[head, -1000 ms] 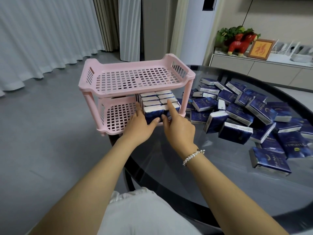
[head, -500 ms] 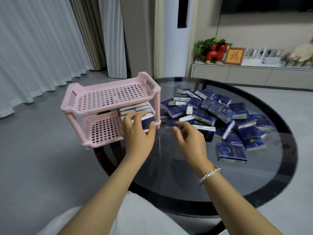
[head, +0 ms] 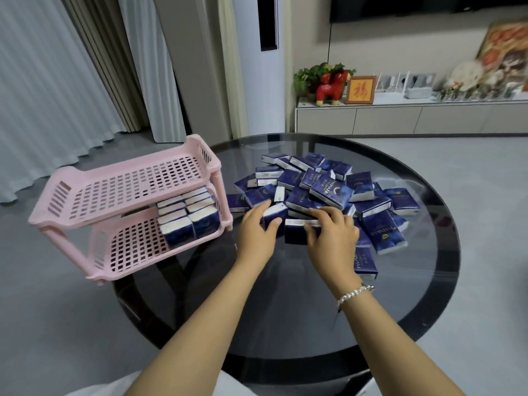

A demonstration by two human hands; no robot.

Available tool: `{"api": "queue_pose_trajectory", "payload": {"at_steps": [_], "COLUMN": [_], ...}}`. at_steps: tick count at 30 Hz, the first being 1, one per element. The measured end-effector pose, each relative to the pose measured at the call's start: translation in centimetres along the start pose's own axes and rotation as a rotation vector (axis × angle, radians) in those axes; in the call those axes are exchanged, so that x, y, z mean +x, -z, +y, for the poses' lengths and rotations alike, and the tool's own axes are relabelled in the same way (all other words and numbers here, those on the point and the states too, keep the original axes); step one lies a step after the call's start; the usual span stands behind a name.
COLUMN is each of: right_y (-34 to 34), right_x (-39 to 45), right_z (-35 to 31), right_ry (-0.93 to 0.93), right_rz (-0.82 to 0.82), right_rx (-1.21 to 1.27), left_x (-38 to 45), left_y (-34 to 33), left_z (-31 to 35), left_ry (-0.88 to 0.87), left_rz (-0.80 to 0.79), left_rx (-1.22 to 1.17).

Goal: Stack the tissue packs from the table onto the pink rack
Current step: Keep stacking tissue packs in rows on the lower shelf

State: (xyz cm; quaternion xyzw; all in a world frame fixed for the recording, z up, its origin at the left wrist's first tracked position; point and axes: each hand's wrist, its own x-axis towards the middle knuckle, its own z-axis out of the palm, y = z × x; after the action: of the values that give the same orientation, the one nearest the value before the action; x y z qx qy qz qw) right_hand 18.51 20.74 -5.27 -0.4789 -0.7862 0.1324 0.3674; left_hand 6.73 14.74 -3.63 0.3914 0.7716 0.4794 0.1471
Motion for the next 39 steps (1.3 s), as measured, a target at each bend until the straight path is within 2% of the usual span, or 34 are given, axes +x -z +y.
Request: {"api": "queue_pose_trajectory", "payload": {"at_steps": [7, 10, 15, 21, 24, 29, 33, 36, 39], "right_y": [0.7, 0.9, 3.2, 4.3, 4.6, 4.6, 4.5, 4.3, 4.5], "right_x": [0.5, 0.5, -1.3, -3.3, -3.7, -3.9, -3.9, -4.1, -4.3], "right_z": [0.7, 0.6, -0.7, -0.4, -0.5, -1.8, -2.4, -2.5, -2.5], "right_ry": [-0.033, -0.042, -0.244, -0.552, -0.574, -0.504, -0.44, -0.414, -0.44], "right_rz": [-0.214, -0.246, -0.23, -0.286, -0.325, -0.284, -0.276, -0.239, -0.311], "right_rx": [0.085, 0.144, 0.557, 0.937, 1.073, 0.977, 0.906, 0.84, 0.874], "left_x": [-0.6, -0.7, -1.9, -2.4, -2.5, -3.7, -4.2, -4.4, -4.2], "left_y": [0.9, 2.5, 3.6, 3.5, 3.1, 2.7, 2.9, 2.7, 2.7], "left_z": [-1.1, -1.7, -2.2, -1.9, -1.8, -0.2, 0.2, 0.1, -0.1], "left_ry": [0.077, 0.163, 0.276, 0.274, 0.248, 0.222, 0.232, 0.247, 0.26], "left_rz": [0.147, 0.127, 0.025, -0.044, -0.093, -0.239, -0.301, -0.293, -0.284], "left_rx": [-0.219, -0.382, -0.469, -0.495, -0.509, -0.624, -0.619, -0.654, -0.711]}}
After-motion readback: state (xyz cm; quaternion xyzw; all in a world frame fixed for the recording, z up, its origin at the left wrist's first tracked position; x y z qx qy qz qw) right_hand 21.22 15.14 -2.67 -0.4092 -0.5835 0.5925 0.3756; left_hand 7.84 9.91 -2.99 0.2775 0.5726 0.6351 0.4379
